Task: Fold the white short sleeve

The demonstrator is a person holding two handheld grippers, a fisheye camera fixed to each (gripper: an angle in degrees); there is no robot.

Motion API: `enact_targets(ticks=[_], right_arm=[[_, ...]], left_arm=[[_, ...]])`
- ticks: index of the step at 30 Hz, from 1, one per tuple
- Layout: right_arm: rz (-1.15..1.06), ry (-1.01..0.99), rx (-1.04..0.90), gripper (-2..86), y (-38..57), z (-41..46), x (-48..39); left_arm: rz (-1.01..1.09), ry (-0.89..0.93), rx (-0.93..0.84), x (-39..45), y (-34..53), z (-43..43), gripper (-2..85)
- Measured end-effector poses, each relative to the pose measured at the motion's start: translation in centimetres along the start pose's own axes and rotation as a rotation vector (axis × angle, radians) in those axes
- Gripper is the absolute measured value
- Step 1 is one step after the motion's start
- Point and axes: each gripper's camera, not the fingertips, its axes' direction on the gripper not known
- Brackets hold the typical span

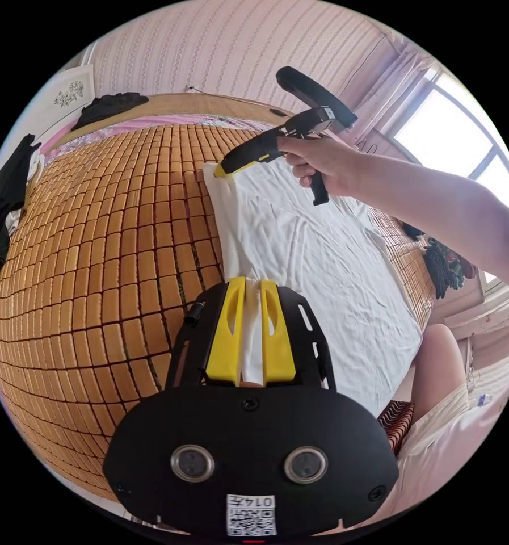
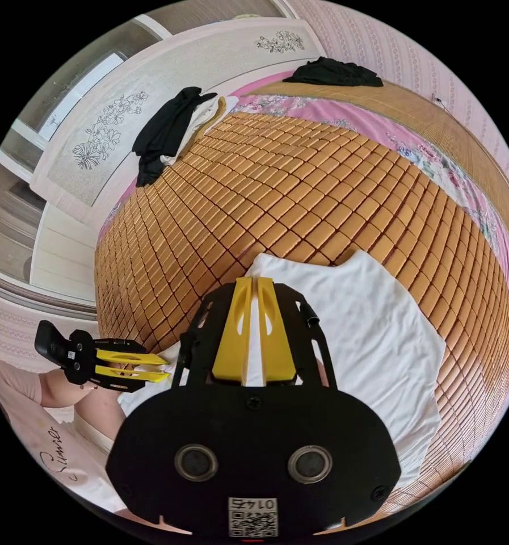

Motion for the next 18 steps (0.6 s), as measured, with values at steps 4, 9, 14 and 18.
enact_targets(ticks=[4,9,14,18], right_arm=[[-0.058,-0.005,-0.028,0.8,-2.8,-0.7,-1.6],[-0.024,0.114,0.019,2.6,-4.4,-2.5,-3.1],[-0.051,0.175,0.151,2.2,0.7,-9.9,-4.0],[-0.132,0.519,0.247,1.4,10.8,-15.0,-7.7]], left_arm=[[-0.041,-0.054,0.045,0.3,-0.5,-0.3,0.1],[-0.146,-0.034,0.050,-0.1,-0.6,0.3,2.4],[-0.154,-0.003,0.070,0.7,-0.3,-0.7,8.0],[-0.106,0.050,0.127,3.3,0.2,-2.2,8.7]])
